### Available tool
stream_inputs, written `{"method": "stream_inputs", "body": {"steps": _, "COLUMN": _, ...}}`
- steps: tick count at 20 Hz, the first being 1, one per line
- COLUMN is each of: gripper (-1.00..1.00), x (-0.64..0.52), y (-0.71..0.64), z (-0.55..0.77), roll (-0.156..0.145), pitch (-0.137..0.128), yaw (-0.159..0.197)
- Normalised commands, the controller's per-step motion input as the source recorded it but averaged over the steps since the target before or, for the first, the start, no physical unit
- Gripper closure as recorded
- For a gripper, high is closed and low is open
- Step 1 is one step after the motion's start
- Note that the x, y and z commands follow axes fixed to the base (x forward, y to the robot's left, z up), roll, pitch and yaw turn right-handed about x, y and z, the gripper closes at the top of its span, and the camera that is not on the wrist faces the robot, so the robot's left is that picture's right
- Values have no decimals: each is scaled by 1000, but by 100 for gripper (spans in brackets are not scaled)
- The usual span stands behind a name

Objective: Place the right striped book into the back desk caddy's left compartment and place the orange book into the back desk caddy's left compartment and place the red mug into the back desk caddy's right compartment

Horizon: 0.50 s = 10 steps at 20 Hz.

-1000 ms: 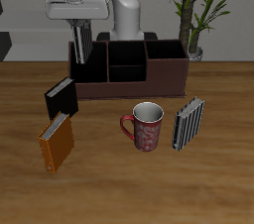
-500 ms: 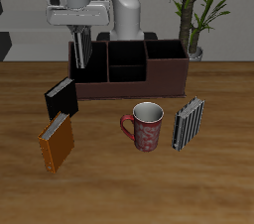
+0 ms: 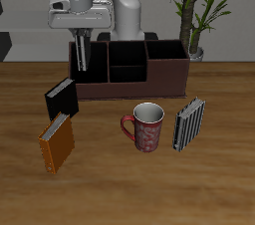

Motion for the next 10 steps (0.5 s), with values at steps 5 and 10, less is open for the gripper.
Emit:
{"method": "stream_inputs", "body": {"steps": 5, "gripper": 100, "x": 34, "y": -51, "z": -66, "roll": -27, "pitch": -3, "yaw": 63}}
{"method": "stream_inputs", "body": {"steps": 10, "gripper": 100, "x": 63, "y": -72, "z": -97, "roll": -10, "pitch": 30, "yaw": 14}}
